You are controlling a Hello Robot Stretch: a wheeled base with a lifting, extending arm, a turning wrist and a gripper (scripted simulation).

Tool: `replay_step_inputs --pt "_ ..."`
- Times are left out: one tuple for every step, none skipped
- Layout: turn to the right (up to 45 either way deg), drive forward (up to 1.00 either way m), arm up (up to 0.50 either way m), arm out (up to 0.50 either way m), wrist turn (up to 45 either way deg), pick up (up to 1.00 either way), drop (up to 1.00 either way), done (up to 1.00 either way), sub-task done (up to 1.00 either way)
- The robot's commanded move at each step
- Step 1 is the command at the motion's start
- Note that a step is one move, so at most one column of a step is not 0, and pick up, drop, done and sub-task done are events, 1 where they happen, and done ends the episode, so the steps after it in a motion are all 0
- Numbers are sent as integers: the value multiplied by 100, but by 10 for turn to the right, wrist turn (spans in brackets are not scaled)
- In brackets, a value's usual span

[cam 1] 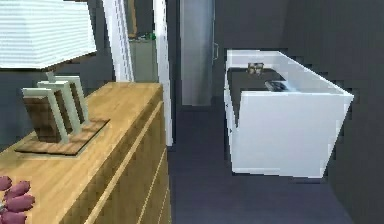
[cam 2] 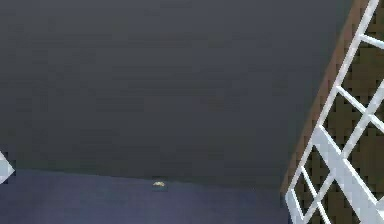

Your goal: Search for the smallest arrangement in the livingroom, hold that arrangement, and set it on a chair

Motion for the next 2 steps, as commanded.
replay_step_inputs --pt "0 10 0 0 0 0 0 0 0" --pt "150 0 0 0 0 0 0 0 0"
